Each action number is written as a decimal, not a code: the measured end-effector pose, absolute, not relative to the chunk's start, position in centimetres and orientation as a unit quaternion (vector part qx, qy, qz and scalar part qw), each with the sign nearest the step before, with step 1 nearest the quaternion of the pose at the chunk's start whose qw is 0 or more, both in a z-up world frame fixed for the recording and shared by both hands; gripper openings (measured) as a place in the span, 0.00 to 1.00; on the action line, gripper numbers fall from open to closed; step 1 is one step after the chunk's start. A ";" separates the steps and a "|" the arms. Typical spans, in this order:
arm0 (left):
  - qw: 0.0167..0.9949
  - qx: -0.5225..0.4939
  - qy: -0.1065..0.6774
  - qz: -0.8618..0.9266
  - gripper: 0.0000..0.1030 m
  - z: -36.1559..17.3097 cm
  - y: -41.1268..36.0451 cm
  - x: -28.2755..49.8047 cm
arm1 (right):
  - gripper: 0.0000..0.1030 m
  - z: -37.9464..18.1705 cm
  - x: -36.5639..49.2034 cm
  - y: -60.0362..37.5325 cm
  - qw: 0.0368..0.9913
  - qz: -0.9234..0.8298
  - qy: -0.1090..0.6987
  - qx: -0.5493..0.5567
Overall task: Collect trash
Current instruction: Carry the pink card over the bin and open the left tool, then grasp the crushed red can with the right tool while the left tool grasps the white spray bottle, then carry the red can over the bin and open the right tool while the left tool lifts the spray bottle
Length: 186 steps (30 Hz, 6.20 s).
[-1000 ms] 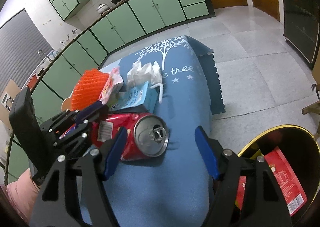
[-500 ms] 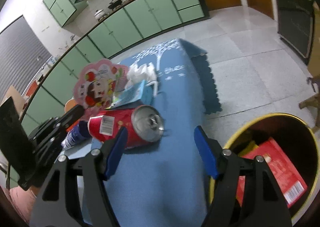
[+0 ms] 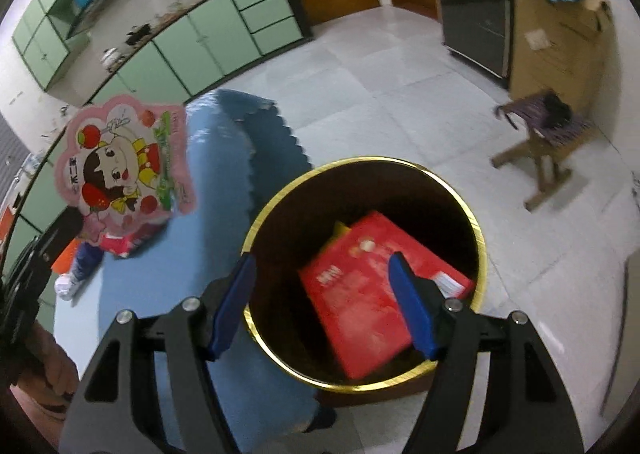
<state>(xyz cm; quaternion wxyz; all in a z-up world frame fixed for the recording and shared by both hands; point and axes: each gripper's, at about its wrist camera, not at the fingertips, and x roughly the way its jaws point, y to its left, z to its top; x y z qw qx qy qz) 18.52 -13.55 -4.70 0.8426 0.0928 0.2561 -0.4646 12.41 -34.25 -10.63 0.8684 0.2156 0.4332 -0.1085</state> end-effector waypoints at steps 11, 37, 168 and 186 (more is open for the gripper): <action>0.805 0.123 0.338 -0.473 0.01 -9.5 -20.1 18.6 | 0.65 -11.4 9.6 -36.3 0.862 -0.143 0.437 0.213; 0.900 0.078 0.357 -0.239 0.56 -6.6 0.0 23.9 | 0.81 -9.2 16.8 -27.6 0.888 -0.002 0.423 0.180; 0.888 0.203 0.380 -0.164 0.51 -12.0 4.7 27.1 | 0.47 -11.5 18.8 -31.1 0.868 0.013 0.417 0.268; 0.895 0.113 0.372 -0.219 0.29 -8.2 3.7 25.3 | 0.47 -10.4 16.2 -34.3 0.875 -0.030 0.389 0.288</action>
